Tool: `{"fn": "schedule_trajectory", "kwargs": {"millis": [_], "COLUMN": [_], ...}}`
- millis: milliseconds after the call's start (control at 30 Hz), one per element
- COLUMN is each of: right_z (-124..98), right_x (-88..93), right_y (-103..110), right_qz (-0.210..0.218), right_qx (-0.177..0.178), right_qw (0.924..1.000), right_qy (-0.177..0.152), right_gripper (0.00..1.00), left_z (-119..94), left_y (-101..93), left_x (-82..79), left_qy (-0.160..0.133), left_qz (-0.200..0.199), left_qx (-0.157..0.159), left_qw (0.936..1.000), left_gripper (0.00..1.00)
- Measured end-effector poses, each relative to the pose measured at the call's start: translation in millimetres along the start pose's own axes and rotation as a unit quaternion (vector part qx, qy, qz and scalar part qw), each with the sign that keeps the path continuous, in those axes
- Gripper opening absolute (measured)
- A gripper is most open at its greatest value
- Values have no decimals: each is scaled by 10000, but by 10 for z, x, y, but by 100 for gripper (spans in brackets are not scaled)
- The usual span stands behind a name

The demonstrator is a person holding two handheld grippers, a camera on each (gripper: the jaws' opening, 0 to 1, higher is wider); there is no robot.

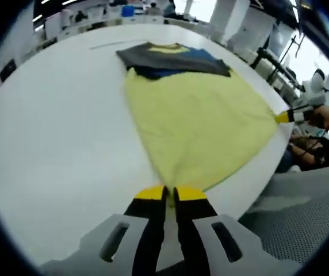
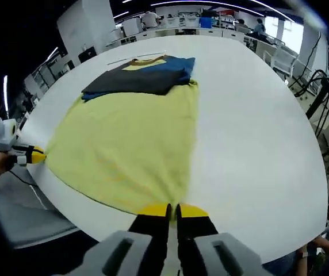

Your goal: Fold the garment on the visible template until the final outline fits inside the template.

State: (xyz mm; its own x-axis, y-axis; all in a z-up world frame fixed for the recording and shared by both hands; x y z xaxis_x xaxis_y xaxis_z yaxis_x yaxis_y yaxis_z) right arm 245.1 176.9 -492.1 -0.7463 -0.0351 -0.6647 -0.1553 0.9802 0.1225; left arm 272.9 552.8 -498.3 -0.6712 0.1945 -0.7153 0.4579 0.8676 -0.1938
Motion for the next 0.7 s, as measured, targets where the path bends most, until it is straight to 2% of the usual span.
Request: {"fn": "schedule_trajectory", "kwargs": {"millis": [200,267,500,700], "right_z": [-12,-22,-77,-122], "right_x": [-7,-2,40,131], "right_y": [19,45,118,197], "right_qz": [-255,-338,-422,-416], "right_qx": [-40,-64,-149,-263], "right_qw": [9996,9993,9988,9986], "right_qy": [122,153,187,208], "right_gripper": [0,0,0,0], "left_z": [-38,-73,-192,-328], "left_y": [-25,-14,-18,-8], "left_x": [6,-9,-43,22], "left_qy": [78,108,123,199], "left_qz": [233,576,535,507], "left_qx": [44,72,96,139], "left_qw": [9997,9983,9984,9984], "left_gripper": [1,0,0,0]}}
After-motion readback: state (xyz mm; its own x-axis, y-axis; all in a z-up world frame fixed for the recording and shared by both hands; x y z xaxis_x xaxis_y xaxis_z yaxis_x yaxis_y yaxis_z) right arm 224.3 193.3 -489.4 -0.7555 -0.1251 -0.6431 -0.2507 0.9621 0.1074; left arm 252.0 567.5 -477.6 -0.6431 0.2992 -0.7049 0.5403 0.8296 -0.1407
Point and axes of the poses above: the point that each gripper's makers call its tool centre point, and the gripper's own axes: z roughly forward along the fingers, y roughly to its left, x roughly out of its underside, the point moved 5 cm from there along -z, roughly backward along the fingers, and after that the axes turned 13 degrees about -y, right-handed, at the moved point
